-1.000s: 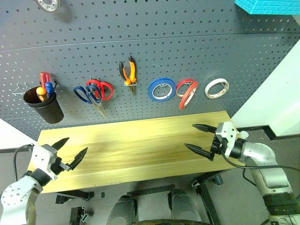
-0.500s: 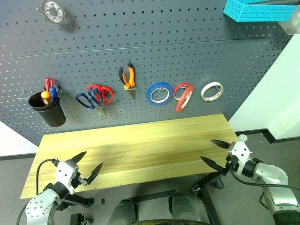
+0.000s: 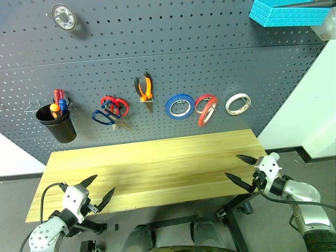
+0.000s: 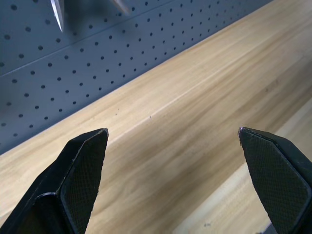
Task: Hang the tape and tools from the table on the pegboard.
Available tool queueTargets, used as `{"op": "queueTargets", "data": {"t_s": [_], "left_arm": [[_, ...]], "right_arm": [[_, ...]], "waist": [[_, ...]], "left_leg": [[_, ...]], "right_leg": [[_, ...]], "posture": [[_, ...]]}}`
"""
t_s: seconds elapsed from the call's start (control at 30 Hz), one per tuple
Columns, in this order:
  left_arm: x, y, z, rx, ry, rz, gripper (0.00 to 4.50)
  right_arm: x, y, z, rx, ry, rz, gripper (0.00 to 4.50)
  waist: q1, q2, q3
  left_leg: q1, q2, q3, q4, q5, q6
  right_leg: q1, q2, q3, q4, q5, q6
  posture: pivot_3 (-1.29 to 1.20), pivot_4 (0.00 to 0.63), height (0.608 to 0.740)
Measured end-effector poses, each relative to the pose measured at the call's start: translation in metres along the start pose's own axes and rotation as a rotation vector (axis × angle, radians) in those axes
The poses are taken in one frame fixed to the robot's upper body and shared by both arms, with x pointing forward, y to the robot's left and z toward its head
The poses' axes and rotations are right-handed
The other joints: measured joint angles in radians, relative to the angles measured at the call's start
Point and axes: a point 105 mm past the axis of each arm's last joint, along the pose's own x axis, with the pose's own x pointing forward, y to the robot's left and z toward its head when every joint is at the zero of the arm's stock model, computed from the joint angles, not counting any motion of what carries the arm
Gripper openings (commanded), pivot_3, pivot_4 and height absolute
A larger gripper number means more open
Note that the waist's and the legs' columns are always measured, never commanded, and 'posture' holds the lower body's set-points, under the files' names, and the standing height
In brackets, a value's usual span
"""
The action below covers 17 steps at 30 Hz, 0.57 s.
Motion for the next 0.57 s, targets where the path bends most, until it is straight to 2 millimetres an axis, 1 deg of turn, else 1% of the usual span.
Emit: {"op": "queueTargets", "data": {"t_s": [0.4, 0.57], "left_arm": [[-0.0055, -0.0018, -0.0044, -0.007, 0.017, 0.01, 4.46], [-0.0049, 0.0011, -0.0042, -0.001, 0.011, 0.035, 4.46]], "right_arm": [[0.0043, 0.0034, -0.0095, 0.025, 0.024, 0.016, 4.5], [0.0082, 0.0004, -0.0062, 0.016, 0.015, 0.014, 4.5]], "waist": [[0.001, 0.0, 0.0], [0.003, 0.0, 0.0]], "left_leg": [[0.0, 0.0, 0.0, 0.0, 0.0, 0.0], [0.0, 0.0, 0.0, 0.0, 0.0, 0.0]], "right_leg": [[0.0, 0.0, 0.0, 0.0, 0.0, 0.0], [0.0, 0.0, 0.0, 0.0, 0.0, 0.0]], "posture": [[-0.07, 0.032, 0.738], [-0.06, 0.026, 0.738]]}}
